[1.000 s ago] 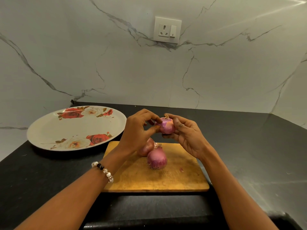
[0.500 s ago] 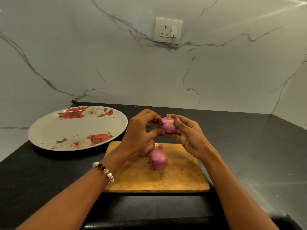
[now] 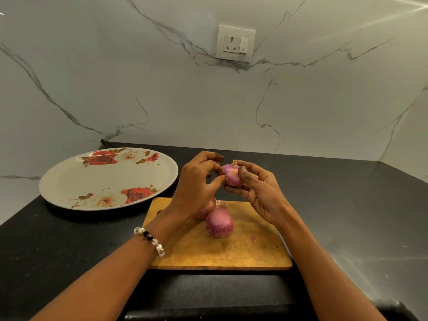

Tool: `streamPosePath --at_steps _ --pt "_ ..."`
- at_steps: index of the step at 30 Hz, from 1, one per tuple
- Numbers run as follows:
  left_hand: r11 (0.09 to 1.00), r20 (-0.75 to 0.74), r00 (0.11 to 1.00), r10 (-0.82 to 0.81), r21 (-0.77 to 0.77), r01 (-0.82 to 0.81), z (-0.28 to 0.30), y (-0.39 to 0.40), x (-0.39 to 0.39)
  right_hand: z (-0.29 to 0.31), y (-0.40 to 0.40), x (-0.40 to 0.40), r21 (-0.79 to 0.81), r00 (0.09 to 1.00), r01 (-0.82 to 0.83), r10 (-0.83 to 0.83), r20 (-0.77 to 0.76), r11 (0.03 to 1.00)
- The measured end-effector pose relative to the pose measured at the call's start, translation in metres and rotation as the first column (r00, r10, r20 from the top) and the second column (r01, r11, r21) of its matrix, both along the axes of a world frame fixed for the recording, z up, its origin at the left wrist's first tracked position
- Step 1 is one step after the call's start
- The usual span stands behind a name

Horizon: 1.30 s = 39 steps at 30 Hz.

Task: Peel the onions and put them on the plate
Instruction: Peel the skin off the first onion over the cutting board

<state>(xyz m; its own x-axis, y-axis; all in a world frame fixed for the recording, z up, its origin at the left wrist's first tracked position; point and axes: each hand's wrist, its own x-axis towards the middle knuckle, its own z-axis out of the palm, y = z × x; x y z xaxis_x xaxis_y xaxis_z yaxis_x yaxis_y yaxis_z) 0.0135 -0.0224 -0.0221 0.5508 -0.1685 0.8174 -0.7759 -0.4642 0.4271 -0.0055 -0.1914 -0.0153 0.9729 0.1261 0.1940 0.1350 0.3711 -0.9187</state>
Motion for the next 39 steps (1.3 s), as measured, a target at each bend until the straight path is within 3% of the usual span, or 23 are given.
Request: streamPosePath --at_steps 8,14,21,28,39 --pt "0.999 -0.063 0.998 -0.006 0.051 0.009 -0.001 -0.001 0.002 0.002 0.001 -0.001 -0.007 1.000 0.006 -0.006 0.010 1.000" --pt "0.994 -0.117 0.993 0.010 0.114 0.004 -0.001 0.000 0.001 0.003 -0.002 -0.001 0.079 1.000 0.002 -0.002 0.004 0.997" --pt "0.992 -0.043 0.997 0.057 0.112 -0.052 0.000 0.003 0.003 0.006 -0.007 0.001 0.220 0.997 0.054 -0.042 -0.061 0.974" --pt "0.995 -0.030 0.996 -0.079 0.063 0.081 0.000 0.003 -0.002 0.004 -0.005 0.002 0.110 0.996 0.062 -0.055 -0.065 0.992" --pt "0.999 0.042 0.999 -0.020 -0.048 0.022 0.000 -0.003 -0.007 0.006 -0.001 -0.003 0.042 0.993 0.028 -0.022 -0.118 0.999"
